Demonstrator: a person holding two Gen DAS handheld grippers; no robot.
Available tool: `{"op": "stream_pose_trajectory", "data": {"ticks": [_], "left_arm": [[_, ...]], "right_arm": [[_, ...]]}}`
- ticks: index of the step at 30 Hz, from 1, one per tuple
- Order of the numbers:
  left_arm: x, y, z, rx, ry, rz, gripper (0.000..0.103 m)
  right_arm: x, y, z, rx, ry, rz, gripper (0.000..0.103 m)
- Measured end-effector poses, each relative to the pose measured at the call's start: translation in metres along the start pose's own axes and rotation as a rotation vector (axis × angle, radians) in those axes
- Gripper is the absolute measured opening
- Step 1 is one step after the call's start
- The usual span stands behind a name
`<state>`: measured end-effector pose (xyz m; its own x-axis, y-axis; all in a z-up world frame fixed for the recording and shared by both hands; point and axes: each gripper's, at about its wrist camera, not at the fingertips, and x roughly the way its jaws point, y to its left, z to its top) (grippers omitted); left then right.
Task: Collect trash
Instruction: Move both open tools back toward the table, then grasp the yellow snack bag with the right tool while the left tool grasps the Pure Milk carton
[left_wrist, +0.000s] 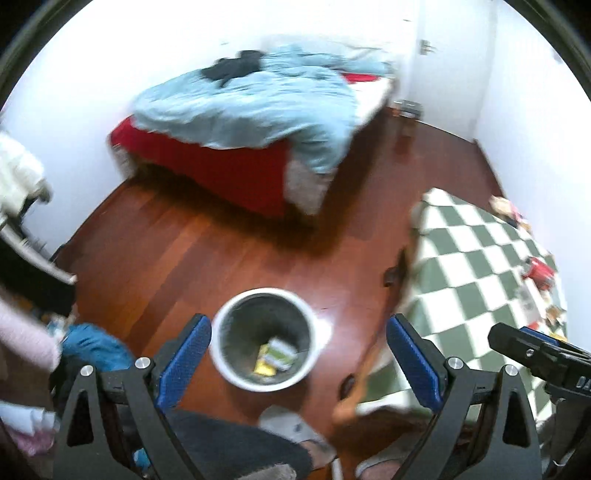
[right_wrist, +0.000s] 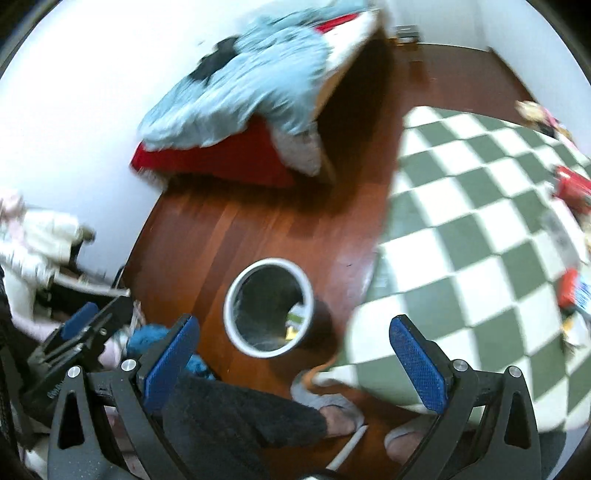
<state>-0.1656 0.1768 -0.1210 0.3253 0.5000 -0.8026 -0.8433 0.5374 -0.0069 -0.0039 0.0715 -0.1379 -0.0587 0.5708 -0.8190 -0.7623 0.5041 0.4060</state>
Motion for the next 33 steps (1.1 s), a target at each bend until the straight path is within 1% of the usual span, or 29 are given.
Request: {"op": "stream_pose_trajectory", "data": {"ticks": [2,3,5,6,8,10,11,14,15,18,20,22,23,24,25,26,27,29,31,33], "left_arm": [[0.013,-0.035,0.003,0.041,0.008,-0.048,0.097],[0.021,-0.051,0.004,0.062,0.016,-0.064,0.097],[0.039,-0.095,0.005,0.110,0.037,-0.104,0.097],[0.050,-0.116,0.004,0.133,0.052,-0.117,0.097],[0.068,-0.155,-0.002,0.175,0.078,-0.146,0.097],[0.085,-0.192,-0.010,0.217,0.109,-0.160,0.097],[0.096,-0.214,-0.016,0.243,0.128,-0.168,0.097],[0.127,-0.262,-0.031,0.306,0.186,-0.177,0.097],[0.136,-0.277,-0.035,0.323,0.206,-0.177,0.097],[0.162,-0.310,-0.048,0.370,0.263,-0.171,0.097],[0.172,-0.323,-0.055,0.389,0.290,-0.170,0.097],[0.176,-0.332,-0.059,0.406,0.304,-0.174,0.097],[0.175,-0.335,-0.061,0.417,0.301,-0.178,0.097],[0.174,-0.339,-0.062,0.438,0.294,-0.180,0.097],[0.169,-0.346,-0.063,0.479,0.277,-0.184,0.097],[0.166,-0.352,-0.064,0.511,0.261,-0.193,0.097],[0.160,-0.358,-0.064,0.544,0.243,-0.203,0.097],[0.146,-0.373,-0.063,0.634,0.197,-0.247,0.097],[0.132,-0.393,-0.065,0.729,0.148,-0.285,0.097],[0.113,-0.415,-0.071,0.863,0.091,-0.331,0.096]], "right_arm": [[-0.017,-0.033,0.002,0.049,-0.030,-0.044,0.103],[-0.027,-0.057,0.003,0.086,-0.045,-0.080,0.103],[-0.039,-0.095,0.003,0.148,-0.063,-0.129,0.103],[-0.049,-0.126,0.001,0.200,-0.074,-0.170,0.103],[-0.060,-0.170,-0.002,0.274,-0.093,-0.224,0.103],[-0.073,-0.227,-0.008,0.370,-0.098,-0.302,0.103],[-0.077,-0.251,-0.012,0.409,-0.103,-0.323,0.103],[-0.089,-0.326,-0.020,0.519,-0.099,-0.405,0.103],[-0.091,-0.353,-0.023,0.549,-0.097,-0.446,0.103],[-0.081,-0.405,-0.030,0.598,-0.054,-0.499,0.103],[-0.072,-0.430,-0.032,0.613,-0.022,-0.500,0.103],[-0.061,-0.446,-0.033,0.618,0.002,-0.477,0.103],[-0.054,-0.448,-0.034,0.618,0.003,-0.456,0.098],[-0.049,-0.451,-0.034,0.616,0.005,-0.428,0.080],[-0.042,-0.454,-0.034,0.612,0.013,-0.403,0.069],[-0.036,-0.454,-0.033,0.609,0.019,-0.400,0.060],[-0.035,-0.455,-0.034,0.603,0.005,-0.385,0.056],[-0.038,-0.456,-0.039,0.597,-0.031,-0.361,0.052],[-0.045,-0.457,-0.048,0.602,-0.045,-0.347,0.052],[-0.056,-0.458,-0.060,0.611,-0.054,-0.349,0.051]]}}
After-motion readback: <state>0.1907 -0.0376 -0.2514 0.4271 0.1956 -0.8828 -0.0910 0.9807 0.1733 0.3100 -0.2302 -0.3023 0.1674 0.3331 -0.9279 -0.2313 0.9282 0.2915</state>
